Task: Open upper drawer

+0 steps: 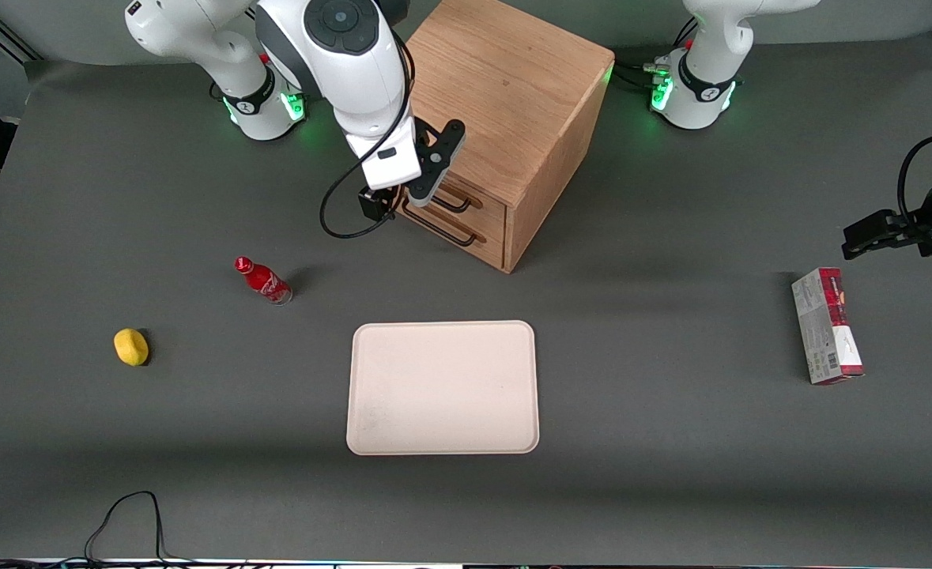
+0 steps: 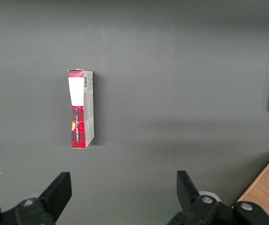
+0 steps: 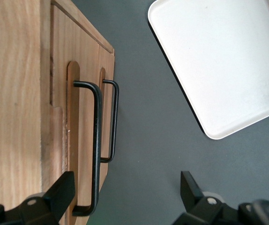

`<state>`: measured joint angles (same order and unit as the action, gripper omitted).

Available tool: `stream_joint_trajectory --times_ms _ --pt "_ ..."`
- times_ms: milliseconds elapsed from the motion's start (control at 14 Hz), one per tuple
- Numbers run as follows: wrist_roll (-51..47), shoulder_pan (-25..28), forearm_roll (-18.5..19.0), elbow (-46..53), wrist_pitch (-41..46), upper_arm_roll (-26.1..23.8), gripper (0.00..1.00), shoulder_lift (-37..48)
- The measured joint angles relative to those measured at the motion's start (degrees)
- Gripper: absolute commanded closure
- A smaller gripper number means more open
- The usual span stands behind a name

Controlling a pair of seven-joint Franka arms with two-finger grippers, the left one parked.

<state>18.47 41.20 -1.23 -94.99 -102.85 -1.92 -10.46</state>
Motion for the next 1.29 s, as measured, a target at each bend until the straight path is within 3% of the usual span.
stream_joint_trajectory --times_ms 357,1286 --pt "0.24 0.02 0.0 -6.06 -6.59 0.0 0.0 0.0" --pt "0.92 0.07 -0.25 -11.46 -13.24 0.19 0.0 1.34"
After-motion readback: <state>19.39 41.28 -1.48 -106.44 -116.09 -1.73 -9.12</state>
